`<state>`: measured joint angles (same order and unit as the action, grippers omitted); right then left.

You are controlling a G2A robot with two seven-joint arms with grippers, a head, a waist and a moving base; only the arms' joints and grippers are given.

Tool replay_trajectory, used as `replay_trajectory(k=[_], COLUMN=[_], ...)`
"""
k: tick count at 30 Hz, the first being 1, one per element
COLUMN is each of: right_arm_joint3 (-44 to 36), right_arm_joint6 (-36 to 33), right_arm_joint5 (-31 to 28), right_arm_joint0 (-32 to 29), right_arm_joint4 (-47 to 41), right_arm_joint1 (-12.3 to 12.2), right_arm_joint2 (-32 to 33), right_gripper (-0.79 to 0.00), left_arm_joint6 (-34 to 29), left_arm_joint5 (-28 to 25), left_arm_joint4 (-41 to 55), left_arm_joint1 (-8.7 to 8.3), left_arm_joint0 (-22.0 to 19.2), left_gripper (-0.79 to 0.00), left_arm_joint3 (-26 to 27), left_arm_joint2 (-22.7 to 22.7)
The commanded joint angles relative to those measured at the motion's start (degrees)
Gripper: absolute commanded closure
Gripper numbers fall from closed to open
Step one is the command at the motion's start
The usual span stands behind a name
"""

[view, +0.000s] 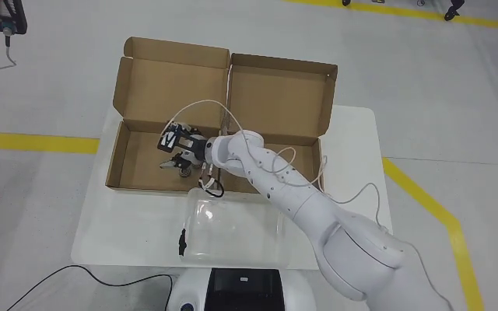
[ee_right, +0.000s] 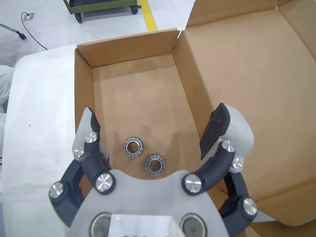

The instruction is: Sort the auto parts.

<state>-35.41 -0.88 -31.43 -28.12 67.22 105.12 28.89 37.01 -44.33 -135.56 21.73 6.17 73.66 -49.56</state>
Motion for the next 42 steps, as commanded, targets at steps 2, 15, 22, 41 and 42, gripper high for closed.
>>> replay_trajectory(k=[2,15,22,41,42], right_arm_joint3=[-3.0,-25.5,-40.2,-68.3,-69.4], right_arm_joint6=[1.1,-5.5,-11.2,-11.1,-11.2], right_arm_joint5=[-0.4,-0.6,-0.6,-1.0,-0.6], right_arm_joint0=[-1.1,-13.4,-22.7,-47.1,-48.1], right_arm_joint4=[1.3,7.4,10.7,17.2,17.5], right_arm_joint1=[-1.4,-10.0,-13.7,-20.2,-20.4], right_arm_joint2=[1.5,13.6,20.8,37.9,38.5], right_gripper=[-0.785,-0.785,-0.785,-0.785,-0.785], left_arm_joint6=[0.0,0.0,0.0,0.0,0.0], left_arm_joint5=[0.0,0.0,0.0,0.0,0.0], left_arm_joint4=[0.0,0.0,0.0,0.0,0.0], left_arm_joint1=[0.00,0.00,0.00,0.00,0.00], left_arm_joint0=[0.0,0.0,0.0,0.0,0.0], left_gripper=[-0.785,-0.785,-0.785,-0.785,-0.785], left_arm_joint3=[0.0,0.0,0.0,0.0,0.0], left_arm_joint2=[0.0,0.0,0.0,0.0,0.0])
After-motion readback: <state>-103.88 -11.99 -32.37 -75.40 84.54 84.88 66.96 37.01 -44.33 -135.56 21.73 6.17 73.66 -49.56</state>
